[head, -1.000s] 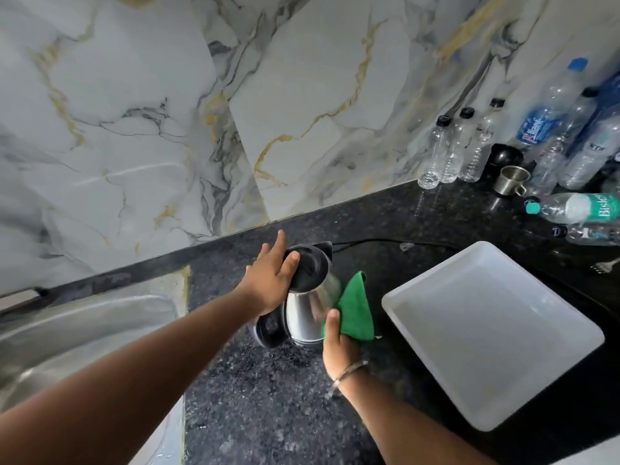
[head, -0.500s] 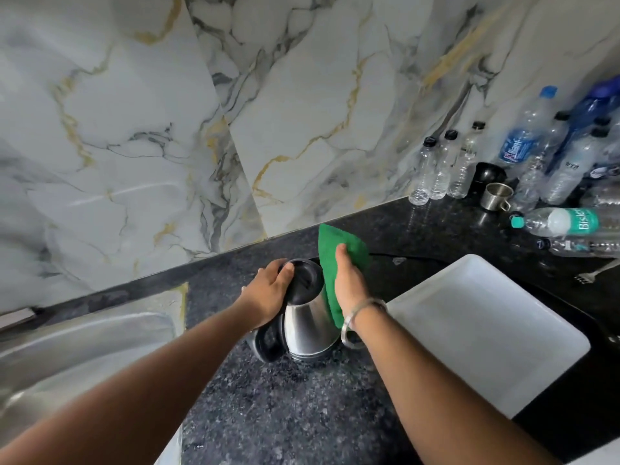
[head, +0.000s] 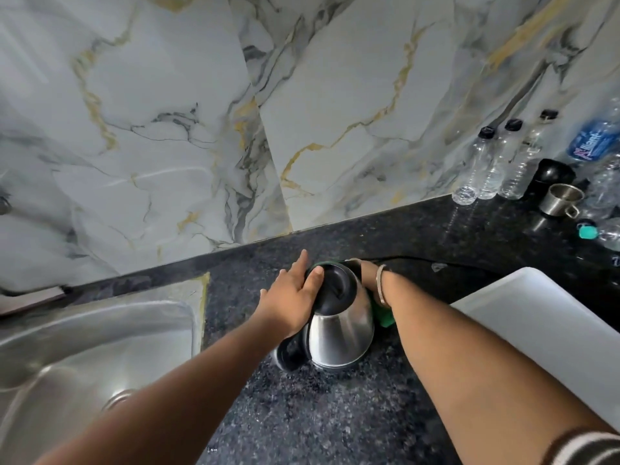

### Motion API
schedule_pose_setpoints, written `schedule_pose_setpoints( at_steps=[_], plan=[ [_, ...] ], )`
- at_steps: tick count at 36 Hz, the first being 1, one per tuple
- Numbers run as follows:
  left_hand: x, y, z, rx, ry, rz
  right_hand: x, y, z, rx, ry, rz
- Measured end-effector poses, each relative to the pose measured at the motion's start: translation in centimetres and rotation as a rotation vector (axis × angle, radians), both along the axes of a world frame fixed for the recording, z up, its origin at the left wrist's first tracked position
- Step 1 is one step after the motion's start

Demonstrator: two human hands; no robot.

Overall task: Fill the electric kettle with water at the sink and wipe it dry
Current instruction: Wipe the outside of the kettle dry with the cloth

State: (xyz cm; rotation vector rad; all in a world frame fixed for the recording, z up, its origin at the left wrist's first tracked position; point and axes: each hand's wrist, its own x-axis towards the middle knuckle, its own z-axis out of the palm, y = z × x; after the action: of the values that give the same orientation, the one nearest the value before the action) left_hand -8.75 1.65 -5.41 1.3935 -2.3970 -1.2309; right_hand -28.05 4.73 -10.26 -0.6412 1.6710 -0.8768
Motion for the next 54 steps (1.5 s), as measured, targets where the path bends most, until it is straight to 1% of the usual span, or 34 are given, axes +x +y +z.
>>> schedule_pose_setpoints(
  at_steps=[2, 4, 5, 7, 9, 10, 11, 12, 13, 15, 17, 19, 20, 21, 22, 25, 27, 28, 29, 31, 32, 33, 34, 36, 38, 39, 41, 44, 47, 49, 51, 52, 54],
  plan=[
    [0.0, 0.2, 0.2, -0.013, -0.024, -0.006, -0.1, 0.8, -0.2, 0.049, -0.049, -0.126],
    [0.0, 0.3, 0.4, -0.022, -0.046, -0.017, 0.2, 2.1, 0.2, 0.060, -0.126, -0.368],
    [-0.1, 0.2, 0.5, -0.025, -0.052, -0.020, 0.5, 3.0, 0.7, 0.011, -0.151, -0.508],
    [-0.1, 0.3, 0.6, -0.028, -0.041, -0.028, 2.2, 5.5, 2.3, -0.172, -0.194, -0.747],
    [-0.1, 0.1, 0.6, -0.013, -0.022, -0.040, 5.6, 8.1, 3.9, -0.359, -0.252, -0.875],
    [-0.1, 0.1, 0.6, 0.006, -0.010, -0.039, 7.6, 9.2, 4.6, -0.448, -0.249, -0.894],
    [-0.1, 0.0, 0.5, 0.033, 0.007, -0.029, 9.8, 10.0, 4.9, -0.522, -0.219, -0.882],
    [-0.2, -0.1, 0.4, 0.064, 0.030, -0.020, 12.0, 10.6, 4.9, -0.583, -0.141, -0.835],
    [-0.2, -0.2, 0.4, 0.106, 0.070, -0.014, 14.1, 10.9, 4.8, -0.632, -0.025, -0.750],
    [-0.3, -0.4, 0.2, 0.207, 0.166, -0.027, 17.5, 10.9, 3.8, -0.694, 0.296, -0.507],
    [-0.1, -0.5, 0.3, 0.282, 0.193, -0.028, 19.1, 10.4, 1.6, -0.686, 0.649, -0.285],
    [-0.1, -0.6, 0.2, 0.301, 0.177, -0.028, 19.8, 10.5, -0.8, -0.675, 0.882, -0.222],
    [0.0, -0.8, 0.1, 0.285, 0.163, -0.034, 20.1, 10.8, -2.1, -0.657, 0.978, -0.185],
    [0.0, -0.9, 0.0, 0.268, 0.157, -0.037, 20.6, 11.3, -3.5, -0.618, 1.026, -0.140],
    [0.0, -0.9, -0.1, 0.257, 0.156, -0.041, 21.2, 11.9, -4.8, -0.570, 1.035, -0.101],
    [0.0, -0.7, -0.1, 0.216, 0.154, -0.065, 22.2, 13.9, -6.7, -0.368, 0.989, -0.021],
    [0.1, -0.7, 0.0, 0.189, 0.145, -0.078, 22.1, 14.7, -6.1, -0.274, 0.904, -0.036],
    [0.2, -0.6, 0.1, 0.180, 0.138, -0.079, 21.8, 14.9, -5.6, -0.234, 0.852, -0.082],
    [0.2, -0.6, 0.3, 0.177, 0.129, -0.074, 21.4, 15.1, -4.9, -0.189, 0.736, -0.135],
    [0.2, -0.4, 0.5, 0.159, 0.104, -0.067, 19.6, 15.7, -2.9, -0.073, 0.344, -0.294],
    [0.2, -0.3, 0.6, 0.140, 0.080, -0.068, 18.3, 16.4, -2.1, -0.004, 0.179, -0.404],
    [0.2, -0.3, 0.8, 0.119, 0.055, -0.073, 16.6, 17.2, -1.0, 0.004, 0.067, -0.515],
    [0.2, -0.2, 0.8, 0.100, 0.034, -0.079, 15.0, 18.0, 0.3, -0.044, 0.005, -0.610],
    [0.2, -0.1, 0.9, 0.067, -0.003, -0.093, 12.2, 19.1, 2.9, -0.183, -0.032, -0.746],
    [0.1, -0.1, 1.0, 0.029, -0.047, -0.102, 10.2, 18.6, 5.1, -0.321, -0.104, -0.835],
    [0.1, -0.1, 1.0, 0.016, -0.063, -0.104, 9.4, 17.7, 5.7, -0.354, -0.099, -0.836],
    [0.1, 0.0, 0.9, 0.006, -0.076, -0.105, 8.9, 14.6, 5.9, -0.371, -0.024, -0.793],
    [0.0, -0.1, 0.6, -0.008, -0.089, -0.092, 8.6, 9.5, 4.0, -0.260, 0.034, -0.680],
    [-0.1, -0.1, 0.6, 0.005, -0.086, -0.060, 6.2, 6.4, 1.8, -0.129, 0.023, -0.654],
    [-0.1, 0.0, 0.8, 0.019, -0.082, -0.049, 4.0, 5.6, 0.6, 0.014, 0.050, -0.539],
    [-0.1, 0.2, 1.2, 0.010, -0.084, -0.046, 2.5, 5.4, -0.5, 0.105, 0.081, -0.420],
    [0.0, 0.4, 1.4, -0.014, -0.083, -0.042, 2.1, 5.4, -0.8, 0.127, 0.086, -0.386],
    [0.4, 0.9, 1.9, -0.121, -0.090, -0.047, 1.5, 5.8, -0.7, 0.115, 0.072, -0.404]
  ],
)
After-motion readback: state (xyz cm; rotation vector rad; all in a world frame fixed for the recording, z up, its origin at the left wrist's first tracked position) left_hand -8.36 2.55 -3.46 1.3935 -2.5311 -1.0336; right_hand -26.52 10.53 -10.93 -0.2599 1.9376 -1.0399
